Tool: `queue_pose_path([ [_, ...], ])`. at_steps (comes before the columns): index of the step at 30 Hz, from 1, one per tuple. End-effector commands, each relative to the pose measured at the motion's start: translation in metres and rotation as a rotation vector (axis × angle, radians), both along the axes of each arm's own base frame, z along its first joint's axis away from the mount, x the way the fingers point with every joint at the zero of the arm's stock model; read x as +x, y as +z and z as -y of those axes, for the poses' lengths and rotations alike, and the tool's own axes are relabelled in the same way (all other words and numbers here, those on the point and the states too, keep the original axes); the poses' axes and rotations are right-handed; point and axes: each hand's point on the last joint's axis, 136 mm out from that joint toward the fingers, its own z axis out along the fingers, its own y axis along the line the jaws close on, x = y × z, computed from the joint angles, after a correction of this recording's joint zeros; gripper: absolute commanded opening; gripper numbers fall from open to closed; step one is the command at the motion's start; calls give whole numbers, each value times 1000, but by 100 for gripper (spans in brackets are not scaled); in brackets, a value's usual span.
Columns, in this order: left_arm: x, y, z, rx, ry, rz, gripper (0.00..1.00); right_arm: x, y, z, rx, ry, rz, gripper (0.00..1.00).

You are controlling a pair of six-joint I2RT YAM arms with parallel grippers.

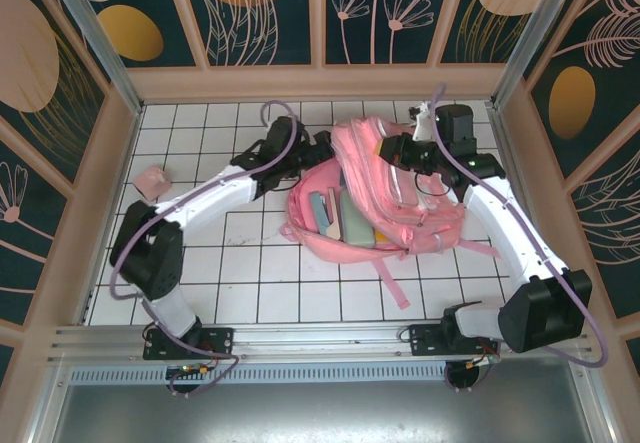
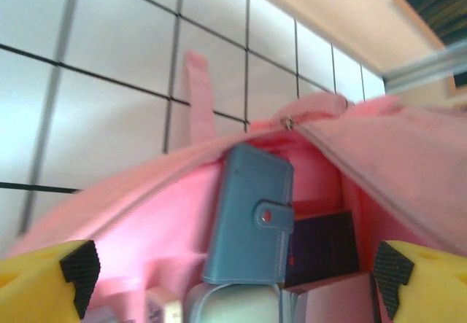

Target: Pack the student bag

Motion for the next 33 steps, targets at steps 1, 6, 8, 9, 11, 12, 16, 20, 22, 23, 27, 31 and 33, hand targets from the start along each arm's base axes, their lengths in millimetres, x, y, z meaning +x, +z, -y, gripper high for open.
queue_pose_path([
  [1, -3, -10, -66, 133, 131, -26, 98, -4, 29, -17, 56, 61, 115, 0],
  [6, -8, -2, -156, 247, 302, -17, 99, -7, 27, -31, 58, 96, 124, 0],
  [8, -10, 4, -193, 339, 386, -6, 99, -7, 24, -36, 56, 108, 124, 0],
  [9, -11, 8, -212, 384, 423, -2, 98, -8, 23, -38, 55, 114, 124, 0],
  [11, -12, 9, -244, 441, 485, -7, 99, -9, 21, -42, 56, 122, 122, 0],
  [12, -13, 8, -260, 457, 516, -16, 98, -9, 19, -43, 59, 125, 121, 0],
  [16, -11, -7, -318, 480, 635, -79, 99, -11, 17, -47, 59, 134, 119, 0],
  [20, -7, -25, -366, 457, 751, -133, 98, -10, 18, -47, 53, 134, 118, 0],
  [22, -3, -33, -386, 427, 789, -155, 98, -10, 18, -47, 47, 136, 116, 0],
  [23, -1, -37, -397, 418, 811, -163, 98, -10, 18, -46, 44, 134, 114, 0],
  [27, 8, -47, -436, 387, 874, -177, 99, -9, 18, -46, 32, 130, 105, 0],
  [31, 16, -57, -465, 342, 908, -194, 99, -7, 18, -45, 22, 124, 97, 0],
  [33, 20, -65, -475, 336, 915, -210, 98, -6, 18, -45, 21, 121, 95, 0],
])
